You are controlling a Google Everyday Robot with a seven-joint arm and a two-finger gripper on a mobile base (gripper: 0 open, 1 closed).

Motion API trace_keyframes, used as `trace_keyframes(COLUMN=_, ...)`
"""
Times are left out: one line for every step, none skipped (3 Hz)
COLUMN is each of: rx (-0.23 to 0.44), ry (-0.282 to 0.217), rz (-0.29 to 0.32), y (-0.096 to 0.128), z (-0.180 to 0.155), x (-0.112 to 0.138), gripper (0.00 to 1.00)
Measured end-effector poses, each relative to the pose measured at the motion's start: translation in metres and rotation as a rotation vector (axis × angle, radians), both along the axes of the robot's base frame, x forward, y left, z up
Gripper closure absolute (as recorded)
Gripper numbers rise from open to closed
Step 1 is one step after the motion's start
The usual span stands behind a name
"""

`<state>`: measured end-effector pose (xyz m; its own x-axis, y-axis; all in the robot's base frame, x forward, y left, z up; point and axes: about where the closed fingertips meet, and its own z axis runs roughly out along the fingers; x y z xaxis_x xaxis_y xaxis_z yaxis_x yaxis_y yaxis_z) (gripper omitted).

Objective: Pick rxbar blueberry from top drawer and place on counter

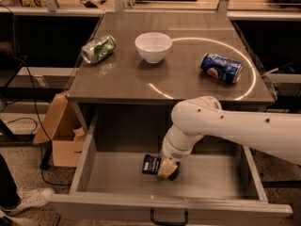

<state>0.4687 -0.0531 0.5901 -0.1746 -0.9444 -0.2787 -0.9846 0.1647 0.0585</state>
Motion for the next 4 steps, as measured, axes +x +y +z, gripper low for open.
trace_keyframes(rx=0.000, ry=0.000, rz=0.000, y=0.000, z=0.005, x=0.000, gripper=1.00)
trace_keyframes(rx=0.002, ry=-0.035, rz=0.009, y=0.003, z=0.033, x=-0.002, gripper=1.00)
trace_keyframes(rx=0.007, ry=-0.080, rz=0.027, y=0.006, z=0.080, x=-0.007, gripper=1.00)
trace_keyframes(rx=0.013, ry=-0.123, rz=0.053, y=0.007, z=0.138, x=-0.017, gripper=1.00)
